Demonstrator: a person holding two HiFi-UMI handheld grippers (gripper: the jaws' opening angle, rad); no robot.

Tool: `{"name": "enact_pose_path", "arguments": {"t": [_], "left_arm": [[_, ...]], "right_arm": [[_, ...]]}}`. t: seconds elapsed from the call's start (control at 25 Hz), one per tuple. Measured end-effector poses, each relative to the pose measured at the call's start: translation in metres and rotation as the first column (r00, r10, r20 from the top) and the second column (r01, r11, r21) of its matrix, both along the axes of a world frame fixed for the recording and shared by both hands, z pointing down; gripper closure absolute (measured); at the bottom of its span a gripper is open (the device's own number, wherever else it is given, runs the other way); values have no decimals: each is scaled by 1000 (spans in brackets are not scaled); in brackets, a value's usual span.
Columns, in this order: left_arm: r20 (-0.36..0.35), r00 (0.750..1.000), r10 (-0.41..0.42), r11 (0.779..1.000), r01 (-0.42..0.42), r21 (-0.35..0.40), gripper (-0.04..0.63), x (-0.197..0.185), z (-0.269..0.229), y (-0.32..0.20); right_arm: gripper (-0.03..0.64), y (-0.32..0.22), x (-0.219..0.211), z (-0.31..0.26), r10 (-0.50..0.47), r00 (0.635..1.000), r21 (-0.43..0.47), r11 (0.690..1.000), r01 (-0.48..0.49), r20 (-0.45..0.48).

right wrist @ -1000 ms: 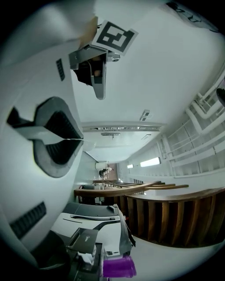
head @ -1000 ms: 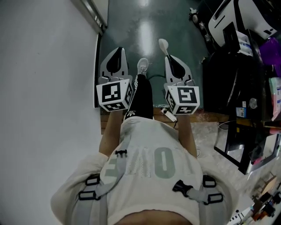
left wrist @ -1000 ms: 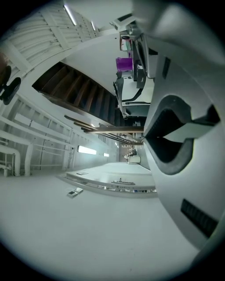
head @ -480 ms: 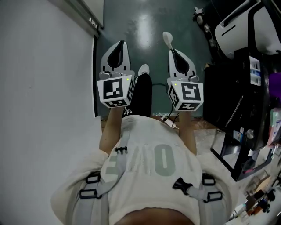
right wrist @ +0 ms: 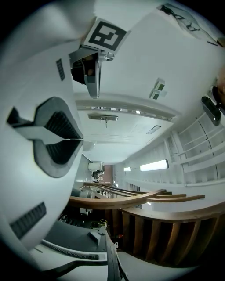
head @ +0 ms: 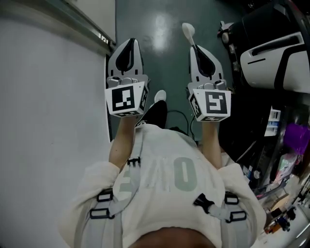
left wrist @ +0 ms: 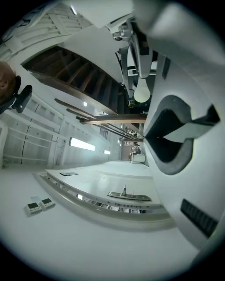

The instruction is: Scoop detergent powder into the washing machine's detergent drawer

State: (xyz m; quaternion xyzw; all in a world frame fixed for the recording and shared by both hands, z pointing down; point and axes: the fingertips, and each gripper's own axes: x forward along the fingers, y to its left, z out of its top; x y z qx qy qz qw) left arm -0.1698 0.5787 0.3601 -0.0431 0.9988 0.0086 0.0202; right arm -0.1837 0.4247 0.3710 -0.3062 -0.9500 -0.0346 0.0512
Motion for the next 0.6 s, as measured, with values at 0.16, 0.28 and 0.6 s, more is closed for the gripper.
{"name": "enact_pose_path", "arguments": {"t": [0.16,0.28,0.6], "left_arm": [[22,1000,-17,1000,17,-9,575,-40,-32,20],[2,1000,-25,1000,25,-12,575,-57,-40,26],[-63,998,-26,1000,27,9,575,-73,-34,22]], "right_arm": [[607,15,-38,-23,-3,1000,-11,1000,3,-3],[607,18,-56,-27,5,1000,-7,1000,-5,-24],[607,21,-76,-27,-2,998,-22,1000,1,-58]]}}
